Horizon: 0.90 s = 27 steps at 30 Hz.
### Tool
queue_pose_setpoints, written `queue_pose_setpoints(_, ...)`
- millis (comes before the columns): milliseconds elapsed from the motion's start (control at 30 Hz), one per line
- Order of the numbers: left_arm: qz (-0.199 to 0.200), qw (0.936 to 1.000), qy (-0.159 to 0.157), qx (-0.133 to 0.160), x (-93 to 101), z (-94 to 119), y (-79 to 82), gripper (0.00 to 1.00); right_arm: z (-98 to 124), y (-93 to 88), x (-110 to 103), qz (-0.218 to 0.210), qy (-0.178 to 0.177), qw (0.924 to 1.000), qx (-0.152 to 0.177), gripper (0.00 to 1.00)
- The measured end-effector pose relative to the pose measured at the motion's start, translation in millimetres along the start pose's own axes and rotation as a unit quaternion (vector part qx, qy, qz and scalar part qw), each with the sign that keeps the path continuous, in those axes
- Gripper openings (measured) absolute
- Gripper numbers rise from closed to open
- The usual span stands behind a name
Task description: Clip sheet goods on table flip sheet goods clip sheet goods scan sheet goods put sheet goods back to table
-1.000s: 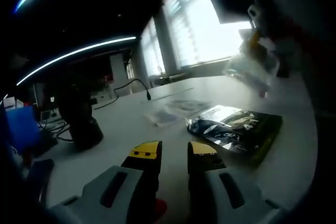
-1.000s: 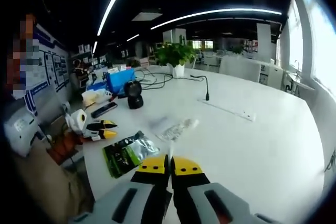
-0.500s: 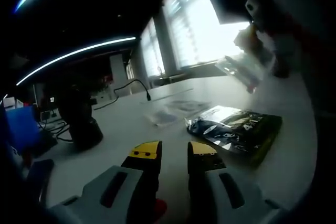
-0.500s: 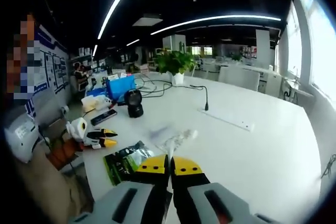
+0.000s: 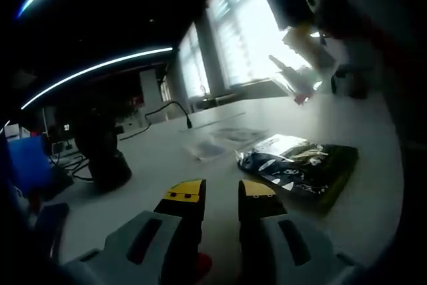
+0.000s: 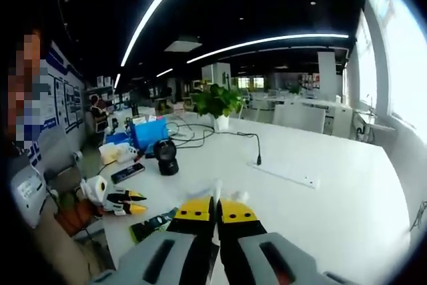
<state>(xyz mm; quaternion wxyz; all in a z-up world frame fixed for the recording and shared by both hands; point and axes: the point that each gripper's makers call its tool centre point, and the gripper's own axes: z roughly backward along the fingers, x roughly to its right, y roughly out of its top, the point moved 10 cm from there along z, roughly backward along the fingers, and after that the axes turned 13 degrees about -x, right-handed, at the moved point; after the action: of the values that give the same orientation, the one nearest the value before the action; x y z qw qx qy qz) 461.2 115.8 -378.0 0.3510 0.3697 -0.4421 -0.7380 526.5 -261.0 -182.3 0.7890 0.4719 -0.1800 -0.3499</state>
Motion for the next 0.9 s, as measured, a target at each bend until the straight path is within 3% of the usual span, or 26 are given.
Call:
queue_pose_setpoints(533,-0.002,1.0,-0.003,0.002,0.6,0,0.3,0.13,-29,29.4,-11,0.022,0.012,0.9996,0.017,0.0)
queue_pose_setpoints(900,-0.001,1.0,-0.003,0.002,0.3,0,1.1,0.13,-49,44.2,-11,0.013,0.024,0.999,0.034,0.0)
